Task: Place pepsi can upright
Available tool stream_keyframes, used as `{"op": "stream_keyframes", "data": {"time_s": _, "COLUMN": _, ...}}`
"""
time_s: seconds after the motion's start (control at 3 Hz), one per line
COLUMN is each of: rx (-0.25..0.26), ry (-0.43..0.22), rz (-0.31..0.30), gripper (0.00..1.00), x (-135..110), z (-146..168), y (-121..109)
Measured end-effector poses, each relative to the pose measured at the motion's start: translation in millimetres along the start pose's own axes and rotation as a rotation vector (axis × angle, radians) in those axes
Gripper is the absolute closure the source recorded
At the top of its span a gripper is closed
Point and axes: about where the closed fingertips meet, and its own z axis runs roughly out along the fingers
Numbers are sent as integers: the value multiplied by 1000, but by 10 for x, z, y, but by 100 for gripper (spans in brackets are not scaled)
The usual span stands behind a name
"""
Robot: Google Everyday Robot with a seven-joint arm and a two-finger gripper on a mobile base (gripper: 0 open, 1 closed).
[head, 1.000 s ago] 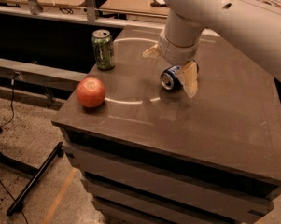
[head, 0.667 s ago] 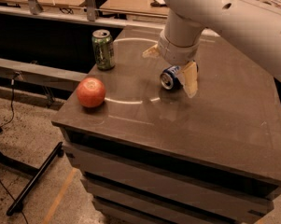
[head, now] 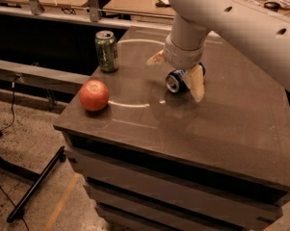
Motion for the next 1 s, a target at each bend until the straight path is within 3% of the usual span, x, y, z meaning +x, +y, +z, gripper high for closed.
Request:
{"op": "stream_keyframes", "data": {"time_s": 0.67, "rx": -79, "ry": 3, "rz": -49, "gripper": 3, "x": 108, "z": 173, "y": -82}}
{"op": "stream_keyframes", "data": {"time_s": 1.0, "rx": -92, "ry": 25, "rz": -52, "gripper": 27, "x": 141, "z": 123, "y": -87}}
